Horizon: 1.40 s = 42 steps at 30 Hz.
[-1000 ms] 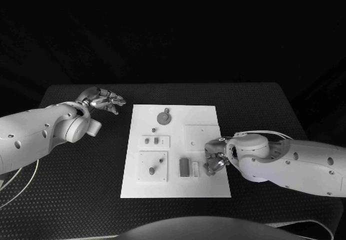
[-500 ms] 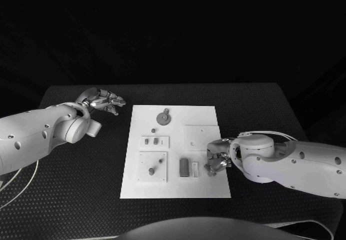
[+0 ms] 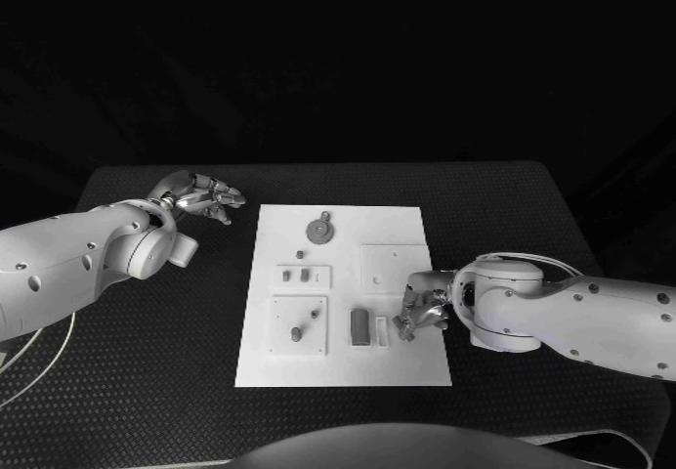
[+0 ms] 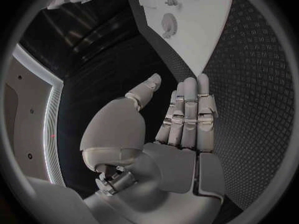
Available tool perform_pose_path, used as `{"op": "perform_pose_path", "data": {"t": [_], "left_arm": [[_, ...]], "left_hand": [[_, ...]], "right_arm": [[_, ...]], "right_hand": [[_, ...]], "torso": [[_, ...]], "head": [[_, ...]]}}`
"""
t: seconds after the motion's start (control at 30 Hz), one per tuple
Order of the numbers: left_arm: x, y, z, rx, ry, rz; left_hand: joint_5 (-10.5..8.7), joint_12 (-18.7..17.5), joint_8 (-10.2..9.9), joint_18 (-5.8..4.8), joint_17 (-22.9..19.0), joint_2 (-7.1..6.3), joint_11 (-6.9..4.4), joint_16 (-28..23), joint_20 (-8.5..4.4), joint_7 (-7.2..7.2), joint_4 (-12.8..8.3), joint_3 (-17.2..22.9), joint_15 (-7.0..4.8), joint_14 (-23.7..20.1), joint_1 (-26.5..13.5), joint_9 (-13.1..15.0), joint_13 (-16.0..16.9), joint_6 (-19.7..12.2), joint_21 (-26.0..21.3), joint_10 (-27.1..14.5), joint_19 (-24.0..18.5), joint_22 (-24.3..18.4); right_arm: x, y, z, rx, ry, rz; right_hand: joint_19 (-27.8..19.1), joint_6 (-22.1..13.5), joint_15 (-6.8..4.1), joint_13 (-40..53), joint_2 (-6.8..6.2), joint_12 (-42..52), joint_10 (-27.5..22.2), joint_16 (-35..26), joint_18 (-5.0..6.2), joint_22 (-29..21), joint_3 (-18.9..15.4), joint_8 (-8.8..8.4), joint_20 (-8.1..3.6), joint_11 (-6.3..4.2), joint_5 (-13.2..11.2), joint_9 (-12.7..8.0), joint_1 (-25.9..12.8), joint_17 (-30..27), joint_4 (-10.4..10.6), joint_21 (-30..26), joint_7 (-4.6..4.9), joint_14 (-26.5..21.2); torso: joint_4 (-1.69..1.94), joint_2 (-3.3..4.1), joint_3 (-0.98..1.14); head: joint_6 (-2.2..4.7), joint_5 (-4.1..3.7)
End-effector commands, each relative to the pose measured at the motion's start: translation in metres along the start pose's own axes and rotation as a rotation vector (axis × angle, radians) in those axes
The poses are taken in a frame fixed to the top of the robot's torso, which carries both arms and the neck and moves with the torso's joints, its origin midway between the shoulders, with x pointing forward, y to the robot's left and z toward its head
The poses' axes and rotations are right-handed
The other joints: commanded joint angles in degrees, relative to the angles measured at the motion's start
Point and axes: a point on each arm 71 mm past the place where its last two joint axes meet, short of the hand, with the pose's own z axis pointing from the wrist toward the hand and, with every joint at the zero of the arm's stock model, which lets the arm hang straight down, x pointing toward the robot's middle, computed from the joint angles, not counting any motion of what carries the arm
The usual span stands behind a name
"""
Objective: Assemble the parts on the task board
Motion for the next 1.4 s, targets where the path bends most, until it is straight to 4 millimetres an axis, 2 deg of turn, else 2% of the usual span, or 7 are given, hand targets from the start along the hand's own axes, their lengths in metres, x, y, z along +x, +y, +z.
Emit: {"op": "perform_pose_path", "data": {"t": [0.03, 0.37, 0.5, 0.83, 1.17, 1.4], "left_arm": [[0.002, -0.002, 0.000, 0.006, 0.010, -0.003], [0.002, -0.001, 0.000, 0.004, 0.011, -0.003], [0.002, -0.001, 0.000, 0.003, 0.011, -0.002], [0.002, -0.001, 0.000, 0.003, 0.012, -0.002], [0.002, -0.001, 0.000, 0.001, 0.012, -0.002], [0.002, -0.001, 0.000, 0.002, 0.014, -0.002]], "left_hand": [[-0.27, -0.19, 0.24, 1.14, 0.09, -0.13, 0.01, -0.19, -0.06, -0.11, 0.22, 0.00, -0.18, 0.17, -0.32, -0.07, 0.06, -0.37, 0.38, -0.39, -0.06, -0.05], [-0.28, -0.19, 0.25, 1.14, 0.09, -0.17, 0.01, -0.19, -0.06, -0.11, 0.22, 0.00, -0.18, 0.17, -0.31, -0.08, 0.06, -0.38, 0.38, -0.39, -0.07, -0.05], [-0.28, -0.19, 0.25, 1.14, 0.09, -0.18, 0.01, -0.19, -0.06, -0.11, 0.22, -0.01, -0.18, 0.17, -0.31, -0.08, 0.07, -0.38, 0.38, -0.39, -0.06, -0.04], [-0.28, -0.20, 0.26, 1.13, 0.10, -0.20, 0.01, -0.19, -0.05, -0.11, 0.23, -0.01, -0.18, 0.17, -0.32, -0.08, 0.07, -0.38, 0.39, -0.40, -0.06, -0.04], [-0.27, -0.20, 0.26, 1.13, 0.10, -0.22, 0.01, -0.19, -0.05, -0.11, 0.26, -0.02, -0.18, 0.17, -0.34, -0.09, 0.08, -0.38, 0.39, -0.41, -0.06, -0.04], [-0.28, -0.20, 0.27, 1.13, 0.10, -0.22, 0.01, -0.19, -0.05, -0.11, 0.28, -0.03, -0.17, 0.17, -0.36, -0.10, 0.08, -0.39, 0.39, -0.41, -0.06, -0.04]], "right_arm": [[0.001, 0.000, 0.001, 0.000, 0.018, 0.182], [0.002, 0.003, 0.002, -0.001, 0.043, 0.247], [0.005, 0.006, 0.004, -0.001, 0.079, 0.275], [0.009, 0.005, 0.010, 0.013, 0.105, 0.266], [0.011, 0.005, 0.013, 0.020, 0.100, 0.243], [0.010, 0.007, 0.014, 0.014, 0.077, 0.257]], "right_hand": [[0.38, 0.32, -0.37, 0.09, 1.78, 0.31, 0.32, 0.38, 0.61, 1.28, 0.01, 0.36, -0.17, -0.16, 0.13, 0.42, 2.24, 0.10, -0.04, 0.37, 0.03, 0.12], [0.33, 0.27, -0.39, 0.08, 1.81, 0.27, 0.27, 0.34, 0.61, 1.24, 0.00, 0.34, -0.16, -0.16, 0.13, 0.40, 2.09, 0.08, -0.03, 0.35, 0.03, 0.07], [0.33, 0.26, -0.40, 0.08, 1.79, 0.27, 0.26, 0.33, 0.61, 1.24, -0.01, 0.34, -0.16, -0.16, 0.13, 0.40, 2.04, 0.07, -0.03, 0.34, 0.03, 0.06], [0.30, 0.22, -0.40, 0.08, 1.81, 0.25, 0.23, 0.31, 0.61, 1.22, -0.02, 0.32, -0.15, -0.16, 0.13, 0.38, 1.96, 0.06, -0.02, 0.33, 0.04, 0.04], [0.25, 0.18, -0.40, 0.07, 1.82, 0.22, 0.19, 0.28, 0.61, 1.20, -0.02, 0.30, -0.14, -0.14, 0.13, 0.36, 1.84, 0.04, -0.02, 0.30, 0.05, 0.01], [0.24, 0.16, -0.40, 0.07, 1.78, 0.20, 0.16, 0.25, 0.61, 1.18, -0.08, 0.29, -0.11, -0.13, 0.13, 0.34, 1.59, 0.03, 0.02, 0.28, 0.07, -0.01]], "torso": [[0.04, -0.02, 0.04], [-0.04, 0.01, -0.01], [0.06, -0.01, 0.04], [0.05, 0.00, 0.00], [0.04, 0.00, 0.08], [-0.02, 0.02, 0.06]], "head": [[-0.06, 0.03], [-0.15, -0.08], [-0.18, -0.15], [-0.27, -0.09], [-0.36, -0.06], [-0.35, -0.09]]}}
